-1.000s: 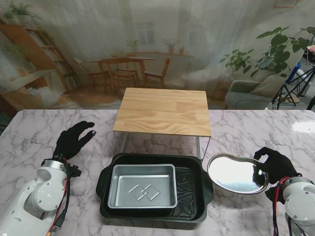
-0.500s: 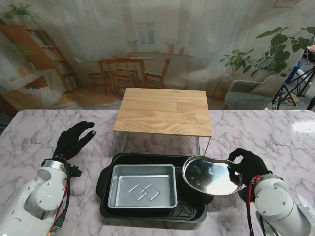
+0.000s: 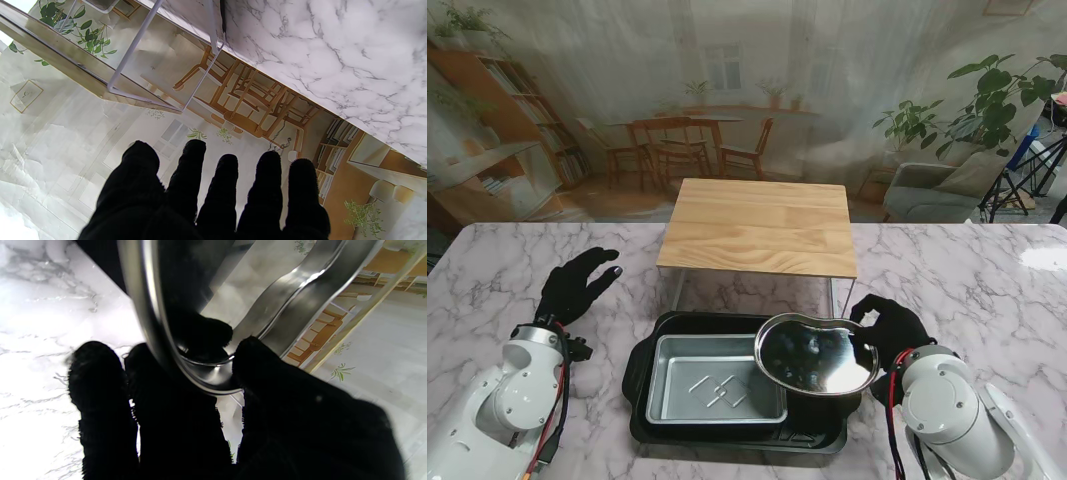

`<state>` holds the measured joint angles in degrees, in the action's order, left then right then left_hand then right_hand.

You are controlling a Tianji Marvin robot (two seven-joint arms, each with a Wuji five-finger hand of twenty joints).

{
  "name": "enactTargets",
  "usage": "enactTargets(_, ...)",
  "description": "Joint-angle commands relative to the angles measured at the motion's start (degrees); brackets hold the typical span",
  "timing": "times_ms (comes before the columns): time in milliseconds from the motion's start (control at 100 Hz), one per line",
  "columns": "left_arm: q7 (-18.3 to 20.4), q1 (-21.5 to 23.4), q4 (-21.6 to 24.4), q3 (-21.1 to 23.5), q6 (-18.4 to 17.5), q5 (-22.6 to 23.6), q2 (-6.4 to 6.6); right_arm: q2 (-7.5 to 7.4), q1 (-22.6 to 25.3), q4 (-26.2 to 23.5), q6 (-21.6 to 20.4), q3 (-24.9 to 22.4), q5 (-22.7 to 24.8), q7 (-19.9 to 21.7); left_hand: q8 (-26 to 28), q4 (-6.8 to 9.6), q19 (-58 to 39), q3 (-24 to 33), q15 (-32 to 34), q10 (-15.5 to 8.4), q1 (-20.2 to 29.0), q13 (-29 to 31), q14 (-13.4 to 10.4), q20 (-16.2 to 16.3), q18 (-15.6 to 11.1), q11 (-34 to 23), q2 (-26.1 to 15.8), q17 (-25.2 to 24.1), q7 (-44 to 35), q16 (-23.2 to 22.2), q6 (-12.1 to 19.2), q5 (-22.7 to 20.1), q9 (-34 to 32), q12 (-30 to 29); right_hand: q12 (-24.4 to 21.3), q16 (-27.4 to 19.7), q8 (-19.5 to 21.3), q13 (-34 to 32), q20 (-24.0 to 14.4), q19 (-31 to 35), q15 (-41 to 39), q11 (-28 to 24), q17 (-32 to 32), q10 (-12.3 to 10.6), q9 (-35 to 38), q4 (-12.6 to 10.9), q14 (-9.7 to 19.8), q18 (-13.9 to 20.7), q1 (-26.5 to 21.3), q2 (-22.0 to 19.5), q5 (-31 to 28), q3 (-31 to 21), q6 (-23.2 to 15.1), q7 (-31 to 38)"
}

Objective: Stack the baking trays onto the shelf

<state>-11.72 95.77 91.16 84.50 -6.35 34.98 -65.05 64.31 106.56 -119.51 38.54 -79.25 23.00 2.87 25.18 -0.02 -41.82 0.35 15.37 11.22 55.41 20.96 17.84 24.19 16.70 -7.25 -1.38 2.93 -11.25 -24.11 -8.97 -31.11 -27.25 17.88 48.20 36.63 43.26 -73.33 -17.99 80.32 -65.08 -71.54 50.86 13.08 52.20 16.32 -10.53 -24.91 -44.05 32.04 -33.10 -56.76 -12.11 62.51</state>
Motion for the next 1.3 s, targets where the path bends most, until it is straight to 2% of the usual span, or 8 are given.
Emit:
enactTargets(0, 0.51, 0.19, 0.06, -0.04, -0.02, -0.02, -0.08, 0.68, -0.29, -0.84, 0.68, 0.96, -0.04, -0.22, -0.25, 1.02, 1.67, -1.30, -1.24, -0.14, 0.99, -0.15, -0.47, 1.17, -0.49, 0.52, -2.72, -0.96, 0.55, -0.81, -0.28, -0.93, 0.50, 0.50, -1.69, 0.52, 2.25, -1.74, 0.20, 0.67, -6.30, -1.04, 1.17, -1.13, 1.89, -3.13, 4.33, -0.82, -6.65, -8.58, -7.05, -5.95, -3.52, 8.09)
enactTargets(490, 0.58, 0.23, -0.02, -0.06, 0.40, 0.07, -0.06, 1.53, -7.02, 2.23, 8.33, 11.40, -1.30, -2.00, -0.19, 1.03, 1.71, -1.26, -1.25, -0.11, 1.07, -0.18, -0.48, 1.23, -0.55, 0.57, -2.76, -0.99, 0.59, -0.82, -0.41, -0.88, 0.57, 0.48, -2.38, -0.72, 1.07, -1.66, 0.96, 0.04, -3.89, -0.66, 0.41, -1.07, 1.53, -3.06, 3.51, -0.77, -6.84, -8.67, -5.94, -5.75, -3.16, 8.30)
enactTargets(690, 0.53, 0.23, -0.02, -0.07, 0.46, 0.14, -0.07, 1.68, -9.70, 4.16, 10.87, 15.02, -1.30, -1.91, -0.22, 1.03, 1.69, -1.29, -1.26, -0.17, 1.04, -0.18, -0.45, 1.25, -0.52, 0.56, -2.71, -0.95, 0.61, -0.82, -0.40, -0.92, 0.52, 0.49, -3.40, -2.54, 0.00, -1.60, 1.98, -1.02, -0.28, 0.00, -0.67, -1.17, 1.21, -2.99, 2.45, -0.80, -6.89, -8.94, -4.77, -5.39, -2.64, 8.36)
enactTargets(980, 0.92, 0.03, -0.22, -0.32, 0.75, 0.12, 0.00, 2.68, -12.34, 6.56, 13.08, 18.29, -2.35, -3.48, -0.19, 1.02, 1.69, -1.30, -1.25, -0.21, 1.00, -0.18, -0.51, 1.29, -0.52, 0.52, -2.77, -0.96, 0.60, -0.83, -0.31, -0.88, 0.52, 0.50, -5.53, -5.12, -5.33, -1.45, 4.01, -1.87, 4.22, 1.40, -1.82, -1.80, 0.35, -2.98, 1.07, -1.00, -6.96, -9.22, 0.97, -4.28, -0.07, 10.02)
enactTargets(1170, 0.92, -0.07, -0.35, -0.35, 0.68, 0.13, 0.01, 2.78, -13.82, 7.14, 14.01, 19.70, -3.72, -2.91, -0.17, 1.03, 1.67, -1.30, -1.24, -0.21, 0.99, -0.18, -0.57, 1.31, -0.54, 0.51, -2.75, -0.98, 0.58, -0.83, -0.32, -0.88, 0.54, 0.50, -8.66, -7.30, -7.40, -1.21, 5.41, -3.39, 9.32, 4.82, -3.39, -1.70, -1.45, -2.45, -0.54, -0.90, -7.58, -8.76, 3.90, -3.86, 1.62, 11.81)
enactTargets(1290, 0.87, -0.08, -0.34, -0.36, 0.71, 0.15, 0.00, 2.59, -14.59, 7.31, 14.74, 20.56, -4.58, -1.95, -0.14, 1.04, 1.69, -1.26, -1.26, -0.29, 1.07, -0.23, -0.49, 1.31, -0.55, 0.52, -2.72, -1.01, 0.57, -0.83, -0.28, -0.86, 0.57, 0.50, -12.71, -9.26, -10.37, -1.10, 6.12, -5.24, 14.60, 8.09, -5.70, -0.68, -5.07, -2.53, -1.86, -1.30, -7.31, -9.00, 9.20, -1.18, 3.44, 14.19)
